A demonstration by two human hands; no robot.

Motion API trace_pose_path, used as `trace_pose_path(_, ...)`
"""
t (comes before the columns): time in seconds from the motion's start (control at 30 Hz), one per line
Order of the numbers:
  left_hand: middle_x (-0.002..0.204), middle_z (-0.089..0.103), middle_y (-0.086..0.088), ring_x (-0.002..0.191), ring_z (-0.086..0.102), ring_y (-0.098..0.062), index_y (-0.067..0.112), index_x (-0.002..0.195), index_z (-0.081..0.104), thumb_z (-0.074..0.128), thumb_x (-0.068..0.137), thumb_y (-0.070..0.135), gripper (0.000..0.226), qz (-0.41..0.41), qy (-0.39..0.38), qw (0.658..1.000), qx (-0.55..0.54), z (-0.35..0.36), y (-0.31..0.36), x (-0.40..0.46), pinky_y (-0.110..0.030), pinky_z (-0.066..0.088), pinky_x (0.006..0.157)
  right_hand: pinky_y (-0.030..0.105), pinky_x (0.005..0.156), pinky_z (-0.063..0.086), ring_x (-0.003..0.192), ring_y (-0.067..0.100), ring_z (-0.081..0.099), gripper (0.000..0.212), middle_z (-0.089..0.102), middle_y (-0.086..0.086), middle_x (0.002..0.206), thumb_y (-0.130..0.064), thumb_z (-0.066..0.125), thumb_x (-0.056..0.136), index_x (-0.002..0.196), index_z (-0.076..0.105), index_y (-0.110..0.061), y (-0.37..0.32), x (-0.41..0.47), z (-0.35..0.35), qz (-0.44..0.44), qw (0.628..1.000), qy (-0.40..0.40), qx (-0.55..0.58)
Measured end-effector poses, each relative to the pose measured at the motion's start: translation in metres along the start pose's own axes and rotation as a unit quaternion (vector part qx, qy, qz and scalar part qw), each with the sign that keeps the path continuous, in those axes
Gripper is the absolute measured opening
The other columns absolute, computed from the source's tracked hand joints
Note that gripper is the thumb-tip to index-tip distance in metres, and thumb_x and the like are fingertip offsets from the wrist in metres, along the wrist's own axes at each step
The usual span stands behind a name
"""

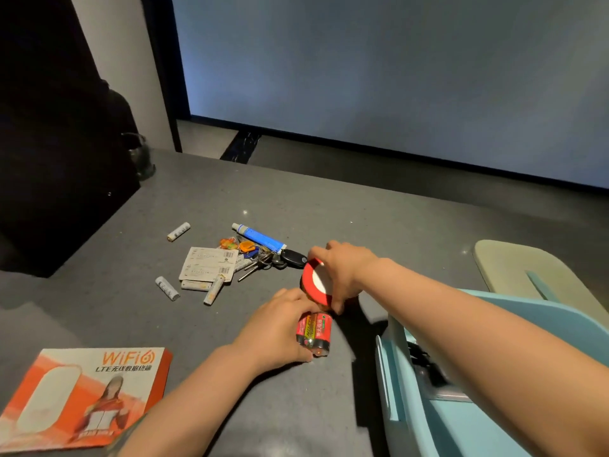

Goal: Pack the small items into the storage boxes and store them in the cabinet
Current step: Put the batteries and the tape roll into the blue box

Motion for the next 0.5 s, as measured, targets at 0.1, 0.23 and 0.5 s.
trace_pose_path(0.1, 0.098, 0.049, 0.013, 0.096, 0.047, -0.008, 0.032, 0.107, 0.061, 0.080, 0.053, 0.046, 0.058, -0.035, 0.047, 0.998, -0.031, -0.019, -0.003, -0.011, -0.023, 0.043, 0.078, 0.036, 0.074, 0.043, 0.118, 0.028, 0.039, 0.103, 0.039, 0.005, 0.127, -0.033, 0.089, 0.048, 0.133, 0.032, -0.032, 0.009, -0.025, -0.053, -0.003, 0.989, 0.137, 0.059)
trace_pose_path(0.23, 0.094, 0.053, 0.016, 0.090, 0.051, -0.005, 0.036, 0.095, 0.061, 0.083, 0.048, 0.046, 0.053, -0.068, 0.154, 0.984, -0.059, -0.085, 0.016, -0.027, -0.027, 0.046, 0.078, 0.040, 0.080, 0.048, 0.117, 0.023, 0.037, 0.106, 0.040, 0.000, 0.127, -0.037, 0.087, 0.044, 0.134, 0.031, -0.039, 0.050, -0.108, -0.112, -0.011, 0.953, 0.273, 0.133)
trace_pose_path(0.5, 0.090, 0.058, 0.018, 0.083, 0.055, 0.005, 0.037, 0.092, 0.062, 0.080, 0.041, 0.050, 0.056, 0.027, 0.200, 0.974, -0.106, -0.128, 0.165, -0.033, -0.016, 0.044, 0.071, 0.038, 0.095, 0.045, 0.121, 0.015, 0.039, 0.111, 0.041, -0.010, 0.131, -0.048, 0.081, 0.040, 0.138, 0.027, -0.047, 0.179, -0.277, -0.055, 0.094, 0.931, 0.289, 0.201)
Point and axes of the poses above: each hand's wrist, its own x-axis towards the middle knuckle, its own z-axis out of the palm, y = z × x, the point moved 10 cm from there along x, towards the middle knuckle
